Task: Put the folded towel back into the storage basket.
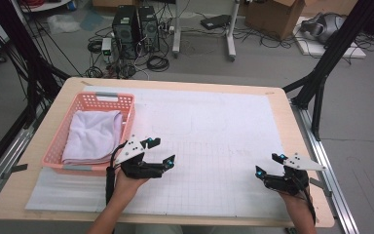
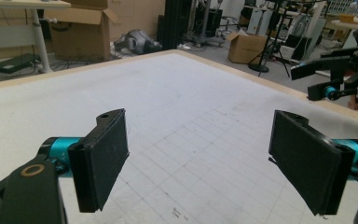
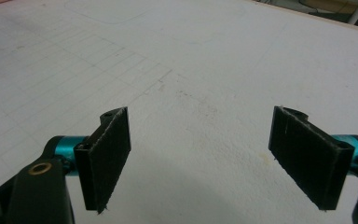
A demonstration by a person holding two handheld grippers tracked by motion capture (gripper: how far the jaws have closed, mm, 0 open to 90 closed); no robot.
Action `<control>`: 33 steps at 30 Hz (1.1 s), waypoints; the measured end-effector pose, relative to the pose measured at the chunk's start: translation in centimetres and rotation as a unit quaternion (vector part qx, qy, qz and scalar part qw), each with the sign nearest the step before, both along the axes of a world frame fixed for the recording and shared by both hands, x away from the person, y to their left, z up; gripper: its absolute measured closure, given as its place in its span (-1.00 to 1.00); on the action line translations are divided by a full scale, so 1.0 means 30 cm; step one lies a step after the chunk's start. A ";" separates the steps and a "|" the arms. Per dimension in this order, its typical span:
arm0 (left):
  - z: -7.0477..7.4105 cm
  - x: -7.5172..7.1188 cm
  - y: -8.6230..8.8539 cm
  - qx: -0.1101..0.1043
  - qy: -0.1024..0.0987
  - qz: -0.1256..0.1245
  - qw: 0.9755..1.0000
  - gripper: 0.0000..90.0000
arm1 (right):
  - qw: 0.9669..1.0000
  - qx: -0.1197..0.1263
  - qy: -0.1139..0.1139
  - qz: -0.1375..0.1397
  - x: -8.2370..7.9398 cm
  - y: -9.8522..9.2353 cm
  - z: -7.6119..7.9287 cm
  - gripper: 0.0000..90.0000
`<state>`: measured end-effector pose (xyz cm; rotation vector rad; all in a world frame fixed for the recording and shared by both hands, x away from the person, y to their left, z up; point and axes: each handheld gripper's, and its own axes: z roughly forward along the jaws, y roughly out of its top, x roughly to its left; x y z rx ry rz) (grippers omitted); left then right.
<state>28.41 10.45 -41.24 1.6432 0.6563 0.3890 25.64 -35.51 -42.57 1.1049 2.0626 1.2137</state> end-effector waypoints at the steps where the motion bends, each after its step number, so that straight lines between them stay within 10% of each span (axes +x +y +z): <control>1: -0.005 -0.001 -0.001 -0.001 0.000 0.001 1.000 -0.55 | 1.000 0.000 0.000 0.000 0.001 0.002 0.000 -0.56; 33: -0.060 0.010 -0.002 0.014 0.018 0.003 1.000 -0.54 | 1.000 -0.001 0.006 0.002 0.005 0.008 -0.015 -0.56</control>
